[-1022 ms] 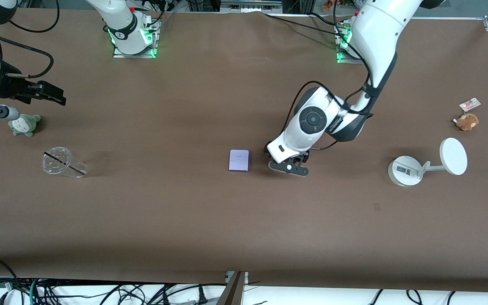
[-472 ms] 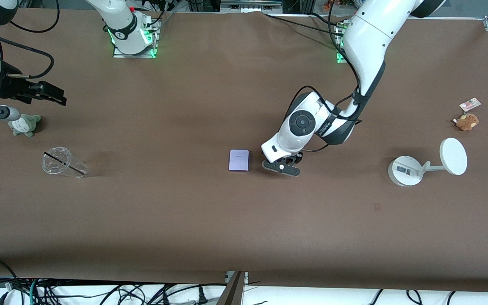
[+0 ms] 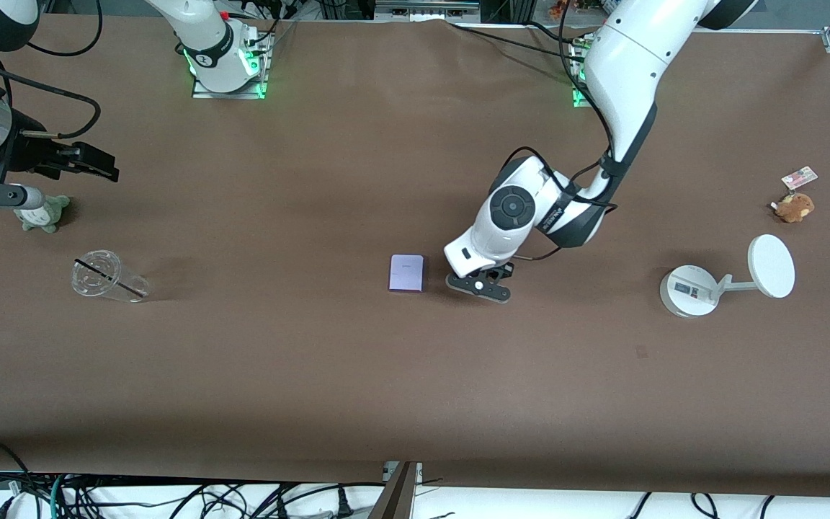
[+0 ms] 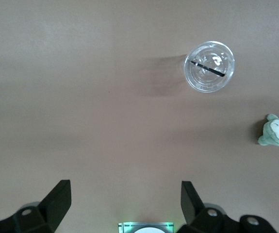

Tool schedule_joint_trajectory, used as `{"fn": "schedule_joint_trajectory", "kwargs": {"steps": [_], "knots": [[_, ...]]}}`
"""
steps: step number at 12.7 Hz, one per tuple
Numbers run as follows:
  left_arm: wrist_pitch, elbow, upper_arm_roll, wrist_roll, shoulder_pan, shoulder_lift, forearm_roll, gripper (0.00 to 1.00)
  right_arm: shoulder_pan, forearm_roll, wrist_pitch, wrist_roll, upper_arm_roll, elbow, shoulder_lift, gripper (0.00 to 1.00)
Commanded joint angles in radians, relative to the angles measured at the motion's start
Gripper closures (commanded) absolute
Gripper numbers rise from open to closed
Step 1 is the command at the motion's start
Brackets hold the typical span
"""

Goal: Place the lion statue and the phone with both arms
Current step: 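Grasp the lion statue with the left gripper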

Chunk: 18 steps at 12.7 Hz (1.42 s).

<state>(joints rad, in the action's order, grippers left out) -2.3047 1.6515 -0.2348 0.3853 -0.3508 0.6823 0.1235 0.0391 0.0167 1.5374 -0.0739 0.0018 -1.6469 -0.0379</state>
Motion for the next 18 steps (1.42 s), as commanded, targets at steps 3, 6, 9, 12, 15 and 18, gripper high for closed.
{"fn": "schedule_joint_trajectory", "kwargs": {"steps": [3,6,9,12,15,18], "knots": [[0.315,-0.004,-0.006,0.000,0.163,-0.183,0.031,0.89,0.004,0.017,0.036,-0.068,0.082,-0.013,0.003,0.00],[0.384,-0.007,-0.001,-0.005,0.248,-0.254,0.033,0.89,0.037,0.017,0.076,-0.190,0.138,-0.013,-0.011,0.00],[0.393,0.008,-0.006,-0.129,0.389,-0.259,0.035,0.83,0.048,0.016,0.115,-0.247,0.197,-0.011,-0.026,0.00],[0.377,0.016,-0.003,-0.167,0.427,-0.228,0.036,0.85,0.071,0.015,0.168,-0.245,0.236,-0.011,-0.059,0.00],[0.208,0.140,-0.005,-0.170,0.475,-0.233,0.096,0.84,0.139,0.014,0.275,-0.352,0.260,-0.010,-0.128,0.00],[-0.032,0.278,0.000,-0.167,0.480,-0.216,0.097,0.84,0.215,-0.001,0.370,-0.472,0.270,-0.002,-0.213,0.00]]}}
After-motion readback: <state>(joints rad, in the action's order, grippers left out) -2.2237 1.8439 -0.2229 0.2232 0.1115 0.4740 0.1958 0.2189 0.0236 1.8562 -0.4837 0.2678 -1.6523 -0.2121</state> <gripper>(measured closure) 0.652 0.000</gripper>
